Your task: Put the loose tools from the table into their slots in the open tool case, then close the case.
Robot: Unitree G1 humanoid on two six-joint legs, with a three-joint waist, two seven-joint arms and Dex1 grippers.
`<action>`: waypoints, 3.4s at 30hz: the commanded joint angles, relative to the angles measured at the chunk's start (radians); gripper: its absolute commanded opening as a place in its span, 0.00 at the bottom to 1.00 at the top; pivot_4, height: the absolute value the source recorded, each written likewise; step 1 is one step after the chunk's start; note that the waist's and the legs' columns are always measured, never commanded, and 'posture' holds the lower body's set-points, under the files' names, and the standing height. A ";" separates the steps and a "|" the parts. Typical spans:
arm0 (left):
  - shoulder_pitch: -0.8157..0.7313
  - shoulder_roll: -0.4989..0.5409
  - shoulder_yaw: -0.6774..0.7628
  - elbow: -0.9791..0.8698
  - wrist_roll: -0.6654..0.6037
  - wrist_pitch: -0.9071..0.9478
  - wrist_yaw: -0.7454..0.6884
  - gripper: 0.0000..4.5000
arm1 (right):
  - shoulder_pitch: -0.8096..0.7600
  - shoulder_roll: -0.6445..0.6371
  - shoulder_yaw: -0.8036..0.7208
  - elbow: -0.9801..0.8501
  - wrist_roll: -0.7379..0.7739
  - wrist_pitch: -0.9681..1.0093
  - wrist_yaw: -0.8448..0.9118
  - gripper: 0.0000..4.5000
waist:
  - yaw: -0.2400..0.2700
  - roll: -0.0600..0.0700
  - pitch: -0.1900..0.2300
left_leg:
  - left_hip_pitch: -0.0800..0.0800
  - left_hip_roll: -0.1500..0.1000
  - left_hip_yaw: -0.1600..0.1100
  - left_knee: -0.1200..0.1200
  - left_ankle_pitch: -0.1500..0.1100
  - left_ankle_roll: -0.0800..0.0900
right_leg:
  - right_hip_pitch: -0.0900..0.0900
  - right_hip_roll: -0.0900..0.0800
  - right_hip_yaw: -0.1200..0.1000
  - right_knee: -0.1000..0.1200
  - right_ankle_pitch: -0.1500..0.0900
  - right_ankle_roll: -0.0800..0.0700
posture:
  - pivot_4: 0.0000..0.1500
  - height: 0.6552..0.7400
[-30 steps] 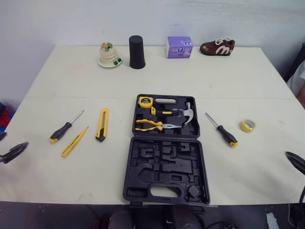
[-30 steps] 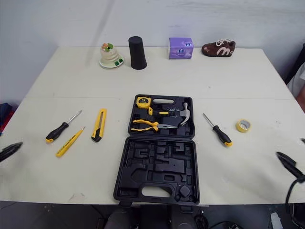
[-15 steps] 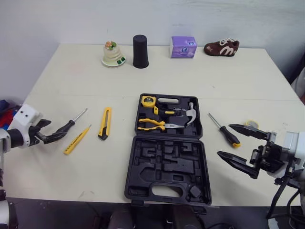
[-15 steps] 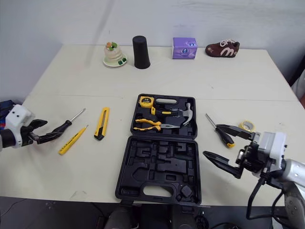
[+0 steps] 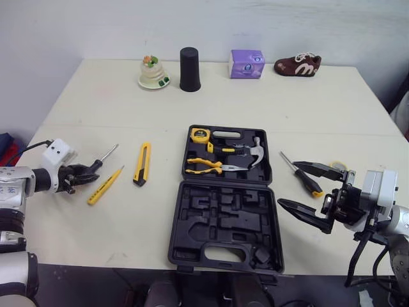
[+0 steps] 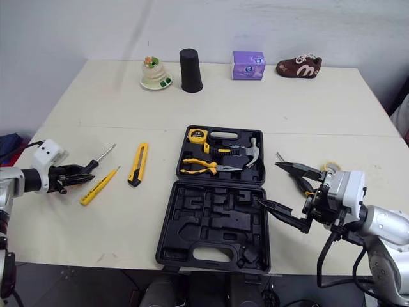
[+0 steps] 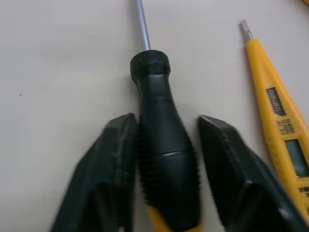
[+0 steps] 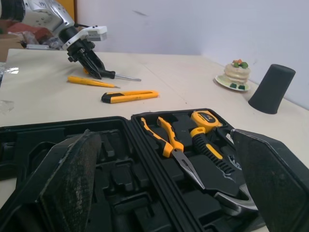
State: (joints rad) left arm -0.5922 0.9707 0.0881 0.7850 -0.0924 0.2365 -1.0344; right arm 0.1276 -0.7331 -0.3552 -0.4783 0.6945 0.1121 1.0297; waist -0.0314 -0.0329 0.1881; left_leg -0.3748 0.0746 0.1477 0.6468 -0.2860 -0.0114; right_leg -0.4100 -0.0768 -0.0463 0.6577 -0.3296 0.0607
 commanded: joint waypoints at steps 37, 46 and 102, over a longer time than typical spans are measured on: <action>-0.259 -0.276 -0.648 -1.058 0.108 0.422 -0.081 0.23 | 0.294 0.006 -0.190 0.027 -0.130 -0.117 0.079 1.00 | 0.004 -0.002 0.000 | 0.002 -0.007 0.001 0.002 0.003 -0.004 | 0.002 0.015 0.026 -0.002 0.000 0.006 | 1.00 1.00; -0.246 -0.281 -0.691 -1.027 0.195 0.412 -0.075 0.23 | 0.284 0.000 -0.175 0.007 -0.131 -0.110 0.053 1.00 | 0.006 -0.002 0.000 | 0.002 -0.007 0.001 0.003 0.003 -0.004 | 0.002 0.014 0.026 -0.002 0.000 0.006 | 1.00 1.00; 0.129 -0.467 -0.570 -0.763 0.144 0.228 0.097 0.01 | 0.278 0.041 -0.143 0.046 -0.164 -0.134 0.018 1.00 | 0.004 0.006 -0.020 | 0.023 0.000 -0.001 -0.001 -0.007 0.002 | 0.028 0.008 0.023 -0.011 0.000 0.005 | 1.00 1.00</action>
State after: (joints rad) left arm -0.5273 0.4804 -0.4103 -0.0618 -0.0235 0.3955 -0.9389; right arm 0.4059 -0.6963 -0.4950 -0.4255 0.5280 -0.0006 1.0549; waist -0.0270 -0.0273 0.1682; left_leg -0.3514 0.0756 0.1467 0.6451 -0.2942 -0.0091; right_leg -0.3776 -0.0684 -0.0235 0.6445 -0.3297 0.0658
